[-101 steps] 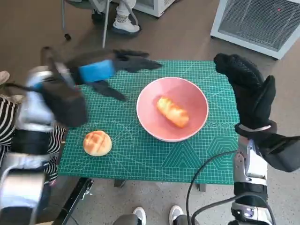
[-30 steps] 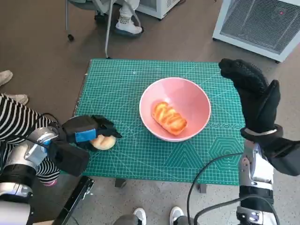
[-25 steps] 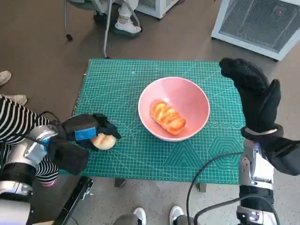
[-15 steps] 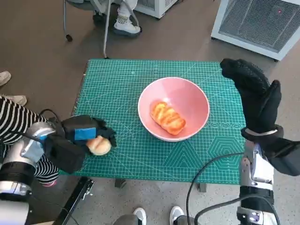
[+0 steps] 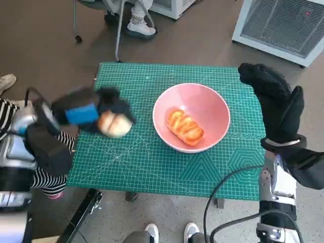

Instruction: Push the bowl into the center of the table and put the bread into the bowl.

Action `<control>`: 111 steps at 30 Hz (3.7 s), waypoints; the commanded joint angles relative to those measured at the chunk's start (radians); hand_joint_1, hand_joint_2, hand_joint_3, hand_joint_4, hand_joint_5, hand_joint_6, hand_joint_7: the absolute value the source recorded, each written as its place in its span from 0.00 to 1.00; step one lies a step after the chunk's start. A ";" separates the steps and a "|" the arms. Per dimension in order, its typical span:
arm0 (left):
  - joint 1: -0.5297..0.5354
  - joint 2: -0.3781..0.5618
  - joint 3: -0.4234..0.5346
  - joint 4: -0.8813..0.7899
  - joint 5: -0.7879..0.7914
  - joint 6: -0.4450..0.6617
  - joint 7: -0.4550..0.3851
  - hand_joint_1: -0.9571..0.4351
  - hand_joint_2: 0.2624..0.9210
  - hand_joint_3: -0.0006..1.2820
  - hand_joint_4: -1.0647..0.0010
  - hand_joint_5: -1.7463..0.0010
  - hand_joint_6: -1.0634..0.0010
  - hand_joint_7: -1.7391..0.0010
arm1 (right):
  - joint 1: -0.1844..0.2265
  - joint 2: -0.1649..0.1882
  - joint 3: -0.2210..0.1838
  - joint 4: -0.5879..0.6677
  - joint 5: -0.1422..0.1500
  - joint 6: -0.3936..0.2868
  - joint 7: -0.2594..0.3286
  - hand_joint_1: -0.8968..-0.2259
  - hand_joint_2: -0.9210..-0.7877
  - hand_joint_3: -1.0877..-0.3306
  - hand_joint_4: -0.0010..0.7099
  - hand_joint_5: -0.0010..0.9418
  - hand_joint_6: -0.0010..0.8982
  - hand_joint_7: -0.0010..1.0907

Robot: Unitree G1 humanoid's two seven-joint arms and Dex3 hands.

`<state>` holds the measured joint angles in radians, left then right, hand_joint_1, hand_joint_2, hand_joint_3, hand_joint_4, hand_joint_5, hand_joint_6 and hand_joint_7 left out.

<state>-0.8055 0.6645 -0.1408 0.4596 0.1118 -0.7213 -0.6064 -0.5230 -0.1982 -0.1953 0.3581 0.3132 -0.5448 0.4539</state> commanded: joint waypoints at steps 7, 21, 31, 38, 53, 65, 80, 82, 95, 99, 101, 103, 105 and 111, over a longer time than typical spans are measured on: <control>-0.200 -0.193 -0.083 0.061 0.117 0.073 0.065 0.69 1.00 0.07 0.43 0.31 0.37 0.33 | 0.011 -0.009 0.004 0.017 -0.004 0.010 0.009 0.27 0.00 0.51 0.23 0.00 0.00 0.53; -0.402 -0.355 -0.202 0.488 0.289 0.030 0.168 0.69 1.00 0.07 0.41 0.31 0.41 0.31 | 0.018 -0.009 0.000 0.010 0.001 0.001 0.007 0.28 0.00 0.50 0.22 0.00 0.00 0.52; -0.431 -0.405 -0.255 0.611 0.367 0.124 0.190 0.69 1.00 0.19 0.62 0.21 0.53 0.22 | 0.029 -0.007 -0.003 -0.010 0.000 0.006 -0.003 0.28 0.00 0.50 0.22 0.00 0.00 0.52; -0.420 -0.408 -0.271 0.619 0.370 0.185 0.144 0.63 0.90 0.06 0.75 0.92 0.64 0.73 | 0.030 -0.004 -0.001 -0.019 -0.004 0.010 -0.011 0.28 0.00 0.50 0.22 0.00 0.00 0.52; -0.337 -0.377 -0.152 0.524 0.216 0.172 0.097 0.57 0.90 0.02 0.91 1.00 0.69 0.86 | 0.008 -0.003 0.006 -0.053 -0.014 0.039 -0.036 0.28 0.00 0.50 0.21 0.00 0.00 0.52; -0.194 -0.371 0.042 0.357 -0.040 0.053 0.098 0.45 0.93 0.01 0.88 0.99 0.70 0.89 | -0.024 -0.006 0.024 -0.140 -0.039 0.102 -0.091 0.26 0.00 0.49 0.20 0.00 0.01 0.52; 0.038 -0.507 0.200 0.019 -0.392 0.143 0.129 0.34 1.00 0.18 0.76 0.98 0.85 0.71 | -0.078 0.000 0.037 -0.169 -0.099 0.139 -0.171 0.26 0.00 0.47 0.21 0.01 0.02 0.54; 0.064 -0.519 0.202 -0.031 -0.395 0.171 0.149 0.34 1.00 0.21 0.77 0.98 0.94 0.61 | -0.083 -0.001 0.038 -0.169 -0.107 0.143 -0.179 0.26 0.00 0.47 0.22 0.01 0.02 0.54; 0.129 -0.555 0.213 -0.103 -0.384 0.214 0.203 0.29 1.00 0.28 0.80 0.97 1.00 0.64 | -0.090 -0.009 0.047 -0.200 -0.148 0.182 -0.219 0.26 0.00 0.48 0.22 0.01 0.02 0.54; 0.128 -0.558 0.214 -0.099 -0.388 0.219 0.199 0.29 1.00 0.28 0.82 0.97 1.00 0.65 | -0.088 -0.006 0.052 -0.215 -0.157 0.198 -0.228 0.26 0.00 0.47 0.22 0.01 0.02 0.54; 0.128 -0.559 0.214 -0.098 -0.390 0.222 0.197 0.29 1.00 0.28 0.82 0.97 1.00 0.65 | -0.086 -0.003 0.054 -0.222 -0.159 0.205 -0.229 0.25 0.00 0.47 0.22 0.01 0.02 0.53; 0.126 -0.559 0.215 -0.096 -0.395 0.224 0.192 0.28 1.00 0.28 0.83 0.98 1.00 0.65 | -0.084 -0.001 0.054 -0.224 -0.157 0.210 -0.229 0.24 0.00 0.47 0.22 0.01 0.02 0.53; 0.124 -0.560 0.216 -0.095 -0.400 0.225 0.188 0.28 1.00 0.28 0.84 0.98 1.00 0.65 | -0.083 0.000 0.053 -0.225 -0.154 0.214 -0.227 0.24 0.00 0.47 0.22 0.01 0.02 0.53; 0.122 -0.563 0.219 -0.096 -0.411 0.234 0.177 0.28 1.00 0.28 0.85 0.98 1.00 0.65 | -0.076 0.000 0.050 -0.223 -0.146 0.214 -0.220 0.23 0.00 0.47 0.22 0.00 0.03 0.53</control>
<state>-0.6801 0.1094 0.0718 0.3672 -0.2837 -0.4959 -0.4206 -0.6170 -0.1977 -0.1472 0.1332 0.1595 -0.3462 0.2325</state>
